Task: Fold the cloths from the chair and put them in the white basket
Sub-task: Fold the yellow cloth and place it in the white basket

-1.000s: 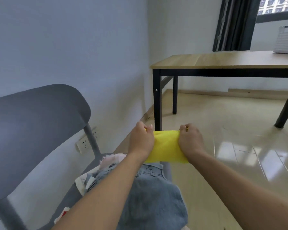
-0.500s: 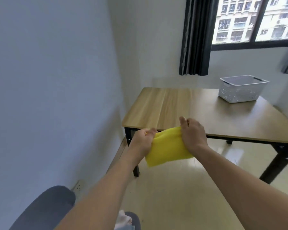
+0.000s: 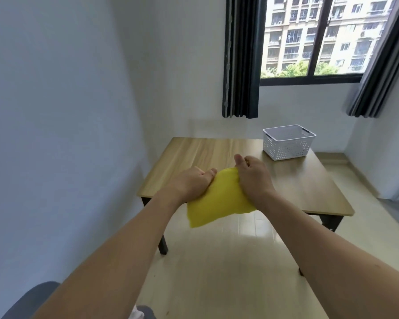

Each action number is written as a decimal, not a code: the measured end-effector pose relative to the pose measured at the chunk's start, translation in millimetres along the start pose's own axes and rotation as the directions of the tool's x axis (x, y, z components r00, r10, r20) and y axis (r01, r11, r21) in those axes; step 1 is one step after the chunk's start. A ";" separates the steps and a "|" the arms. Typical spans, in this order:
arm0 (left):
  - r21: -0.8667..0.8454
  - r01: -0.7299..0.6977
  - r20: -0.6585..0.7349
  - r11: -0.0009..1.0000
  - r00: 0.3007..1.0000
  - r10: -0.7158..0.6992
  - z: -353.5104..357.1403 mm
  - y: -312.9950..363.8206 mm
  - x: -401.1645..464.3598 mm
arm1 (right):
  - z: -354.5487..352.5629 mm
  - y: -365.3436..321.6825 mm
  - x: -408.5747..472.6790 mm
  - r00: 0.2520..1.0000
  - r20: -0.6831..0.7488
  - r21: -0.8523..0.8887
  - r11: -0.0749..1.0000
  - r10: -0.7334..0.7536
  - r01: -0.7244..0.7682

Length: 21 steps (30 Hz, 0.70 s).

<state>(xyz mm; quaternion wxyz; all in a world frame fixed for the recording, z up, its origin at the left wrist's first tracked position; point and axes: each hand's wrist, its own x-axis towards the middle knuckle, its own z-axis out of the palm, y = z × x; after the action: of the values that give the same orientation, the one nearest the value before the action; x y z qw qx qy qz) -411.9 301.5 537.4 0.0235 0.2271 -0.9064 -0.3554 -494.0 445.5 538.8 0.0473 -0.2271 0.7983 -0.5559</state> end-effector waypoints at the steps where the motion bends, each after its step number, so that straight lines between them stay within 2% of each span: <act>1: -0.015 0.014 0.003 1.000 1.000 -0.014 4.3 6.7 11.1 | -3.9 4.5 12.4 1.000 0.011 -0.004 1.000 -0.006 0.006; 5: -0.124 -0.026 0.031 0.992 0.999 0.030 21.1 29.9 66.9 | -20.9 33.2 72.3 1.000 0.007 -0.088 0.996 -0.019 0.020; 9: -0.234 -0.238 -0.028 0.943 0.971 0.238 38.4 52.0 130.6 | -49.9 64.2 140.3 0.998 -0.062 -0.268 0.963 0.007 -0.023; 12: -0.231 -0.280 -0.039 0.932 0.960 0.279 53.2 80.9 178.9 | -74.5 86.9 189.5 0.994 -0.090 -0.257 0.963 0.066 -0.087; 14: -0.235 -0.271 -0.036 0.934 0.962 0.270 67.4 98.0 210.3 | -89.7 107.6 222.9 0.986 -0.057 -0.177 0.970 0.156 -0.164; 16: -0.205 -0.247 -0.032 0.947 0.969 0.245 84.0 111.3 242.2 | -108.2 134.7 253.1 0.948 0.059 -0.003 0.950 0.313 -0.314; 18: -0.186 -0.217 -0.051 0.958 0.976 0.211 101.0 123.7 272.2 | -132.7 163.2 280.6 0.858 0.289 0.193 0.851 0.425 -0.488; 20: -0.226 -0.182 -0.101 0.957 0.981 0.163 119.0 135.9 297.9 | -159.4 188.6 306.3 0.764 0.498 0.179 0.813 0.411 -0.554; 21: -0.263 -0.155 -0.122 0.952 0.984 0.126 127.3 141.7 310.0 | -172.0 197.7 318.1 0.736 0.545 0.138 0.824 0.401 -0.550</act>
<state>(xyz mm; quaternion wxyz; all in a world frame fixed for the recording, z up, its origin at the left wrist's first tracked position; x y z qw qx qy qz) -771.5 340.7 498.4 0.1268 0.1748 -0.8604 -0.4616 -895.6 517.6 480.4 0.4239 -0.1375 0.6997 -0.5584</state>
